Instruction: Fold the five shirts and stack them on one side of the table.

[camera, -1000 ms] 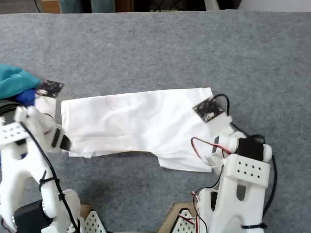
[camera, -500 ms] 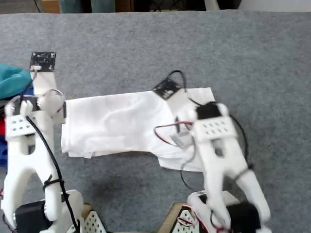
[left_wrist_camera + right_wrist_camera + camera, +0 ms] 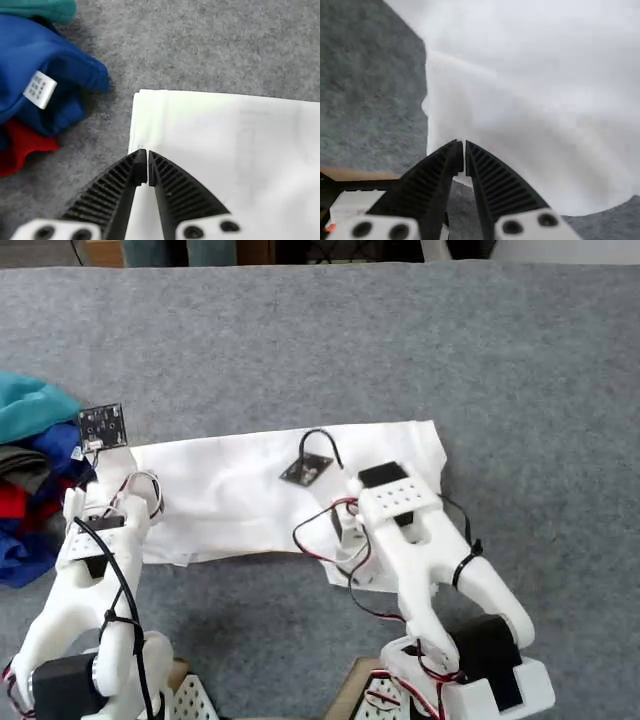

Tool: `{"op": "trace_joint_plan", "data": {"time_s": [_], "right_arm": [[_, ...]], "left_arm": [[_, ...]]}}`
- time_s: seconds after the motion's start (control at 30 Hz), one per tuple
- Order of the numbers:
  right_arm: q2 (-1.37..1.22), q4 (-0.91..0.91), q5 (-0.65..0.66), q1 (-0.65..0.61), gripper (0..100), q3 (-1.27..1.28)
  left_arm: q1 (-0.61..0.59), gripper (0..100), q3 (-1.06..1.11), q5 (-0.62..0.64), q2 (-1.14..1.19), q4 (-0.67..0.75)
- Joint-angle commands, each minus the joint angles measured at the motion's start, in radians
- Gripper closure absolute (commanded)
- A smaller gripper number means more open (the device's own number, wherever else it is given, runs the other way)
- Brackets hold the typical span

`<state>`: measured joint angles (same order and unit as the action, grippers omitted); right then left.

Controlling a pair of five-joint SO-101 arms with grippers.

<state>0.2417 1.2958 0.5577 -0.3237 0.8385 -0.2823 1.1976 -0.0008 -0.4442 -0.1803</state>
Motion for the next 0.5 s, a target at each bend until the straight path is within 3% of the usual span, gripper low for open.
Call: {"op": "trace_joint_plan", "data": {"time_s": [0.0, 0.2, 0.3, 0.37, 0.47], "right_arm": [[0.087, 0.037, 0.049, -0.008, 98.5, 0.018], [0.15, 0.055, 0.064, 0.003, 98.5, -0.021], [0.151, 0.095, 0.064, 0.104, 98.5, -0.177], [0.119, 0.107, 0.074, 0.196, 98.5, -0.328], [-0.015, 0.127, 0.084, 0.287, 98.4, -0.558]], "left_arm": [[0.008, 97, 0.004, 0.003, -0.02, 0.029], [0.01, 96, 0.004, 0.002, -0.028, 0.023], [0.004, 97, -0.007, 0.006, -0.029, 0.018], [-0.001, 97, -0.071, 0.003, -0.038, -0.077], [0.007, 97, -0.289, 0.002, -0.091, -0.362]]}}
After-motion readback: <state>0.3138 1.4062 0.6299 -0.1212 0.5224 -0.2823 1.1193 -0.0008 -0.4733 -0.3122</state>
